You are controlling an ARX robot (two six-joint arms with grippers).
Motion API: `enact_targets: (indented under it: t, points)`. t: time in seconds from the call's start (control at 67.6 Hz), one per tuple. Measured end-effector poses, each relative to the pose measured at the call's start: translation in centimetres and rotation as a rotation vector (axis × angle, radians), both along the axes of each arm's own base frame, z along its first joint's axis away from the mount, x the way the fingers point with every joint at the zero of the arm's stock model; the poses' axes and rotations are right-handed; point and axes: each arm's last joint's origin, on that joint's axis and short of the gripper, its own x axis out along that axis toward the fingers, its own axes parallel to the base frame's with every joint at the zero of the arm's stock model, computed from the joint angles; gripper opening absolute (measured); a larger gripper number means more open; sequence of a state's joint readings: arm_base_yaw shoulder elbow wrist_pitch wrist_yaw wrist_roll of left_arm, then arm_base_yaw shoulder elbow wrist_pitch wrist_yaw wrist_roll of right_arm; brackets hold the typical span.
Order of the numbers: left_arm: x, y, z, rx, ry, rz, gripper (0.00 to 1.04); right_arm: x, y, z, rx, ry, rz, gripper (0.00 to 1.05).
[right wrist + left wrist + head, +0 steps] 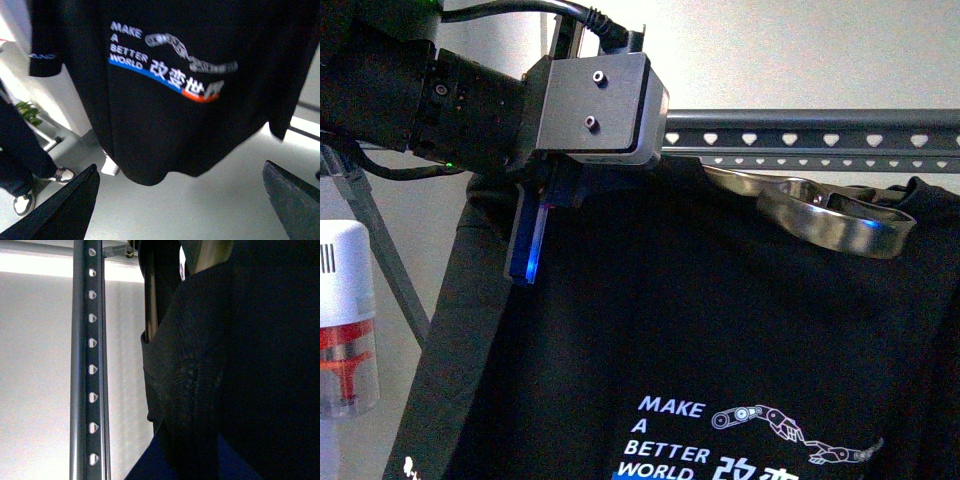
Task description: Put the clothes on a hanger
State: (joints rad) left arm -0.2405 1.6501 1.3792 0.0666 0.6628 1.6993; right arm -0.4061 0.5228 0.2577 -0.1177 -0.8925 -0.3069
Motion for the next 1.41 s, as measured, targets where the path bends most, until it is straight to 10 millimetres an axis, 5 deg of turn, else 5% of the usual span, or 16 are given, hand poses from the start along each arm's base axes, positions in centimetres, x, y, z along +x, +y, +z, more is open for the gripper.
enact_targets:
  t: [0.207,0.429,0.71,0.991,1.405]
  points:
    - [0.1,0.2,-0.1,0.001,0.001,0.006,0.04,6.5,-3.8,5.9,-0.495,-0.358,0.108,0.97]
    - [0.0,0.1,-0.1,0.001,0.001,-0.001,0.04,11.7,-4.1,9.2,-0.869,-0.638,0.261,0.97]
    - [0.0,0.1,-0.1,0.001,0.001,0.0,0.04,16.3,-2.0,13.3,-1.011,-0.792,0.346,0.97]
    - [0.0,0.1,-0.1,0.002,0.0,0.0,0.04,19.8,-0.4,12.9,-1.017,-0.679,0.395,0.97]
    - [0.0,0.1,-0.1,0.003,-0.001,0.001,0.04,24.6,1.2,12.8,-1.007,-0.616,0.367,0.29]
